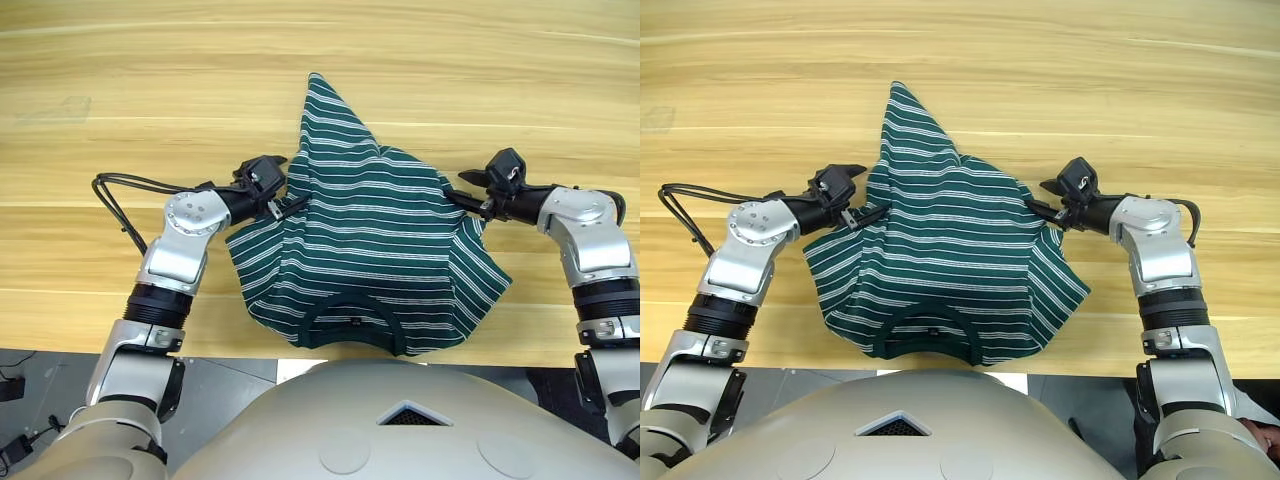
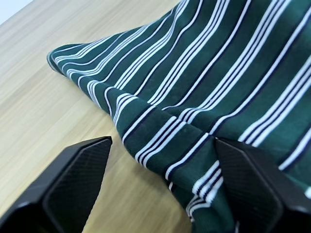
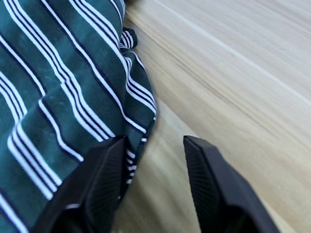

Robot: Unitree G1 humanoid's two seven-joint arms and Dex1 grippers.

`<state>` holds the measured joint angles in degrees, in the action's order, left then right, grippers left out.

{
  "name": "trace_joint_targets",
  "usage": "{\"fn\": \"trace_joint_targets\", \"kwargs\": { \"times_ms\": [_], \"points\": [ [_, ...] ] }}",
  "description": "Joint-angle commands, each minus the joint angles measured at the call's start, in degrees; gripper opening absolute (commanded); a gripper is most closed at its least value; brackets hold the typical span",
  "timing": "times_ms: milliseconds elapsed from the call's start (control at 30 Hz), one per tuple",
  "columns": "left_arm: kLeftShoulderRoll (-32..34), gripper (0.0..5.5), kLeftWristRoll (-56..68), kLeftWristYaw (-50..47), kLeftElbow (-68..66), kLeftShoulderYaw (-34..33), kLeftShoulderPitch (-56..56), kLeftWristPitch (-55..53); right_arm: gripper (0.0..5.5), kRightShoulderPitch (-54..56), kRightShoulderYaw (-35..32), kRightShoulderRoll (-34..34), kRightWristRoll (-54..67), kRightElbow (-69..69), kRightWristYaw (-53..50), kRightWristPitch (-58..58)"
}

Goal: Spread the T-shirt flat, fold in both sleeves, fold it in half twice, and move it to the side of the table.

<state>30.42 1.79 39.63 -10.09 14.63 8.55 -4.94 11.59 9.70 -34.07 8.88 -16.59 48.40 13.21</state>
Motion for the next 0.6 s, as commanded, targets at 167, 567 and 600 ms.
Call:
{"fn": "trace_joint_targets", "kwargs": {
  "times_ms": [167, 567, 600],
  "points": [
    [-0.6, 3.10, -1.7, 0.5, -1.5, 0.7, -1.2, -0.1, 0.73, -0.5, 0.5, 0.2, -2.4, -2.0, -0.1, -0.3],
    [-1.5, 1.06, -2.9, 0.2, -4.1, 1.0, -2.1, 2.0, 0.00, -0.6, 0.2, 0.6, -2.7, -3.9, -0.3, -1.6],
    [-1.6, 0.88, -3.0, 0.2, -4.4, 1.0, -2.1, 2.3, 0.00, -0.7, 0.2, 0.7, -2.7, -4.0, -0.3, -1.7]
  ]
}}
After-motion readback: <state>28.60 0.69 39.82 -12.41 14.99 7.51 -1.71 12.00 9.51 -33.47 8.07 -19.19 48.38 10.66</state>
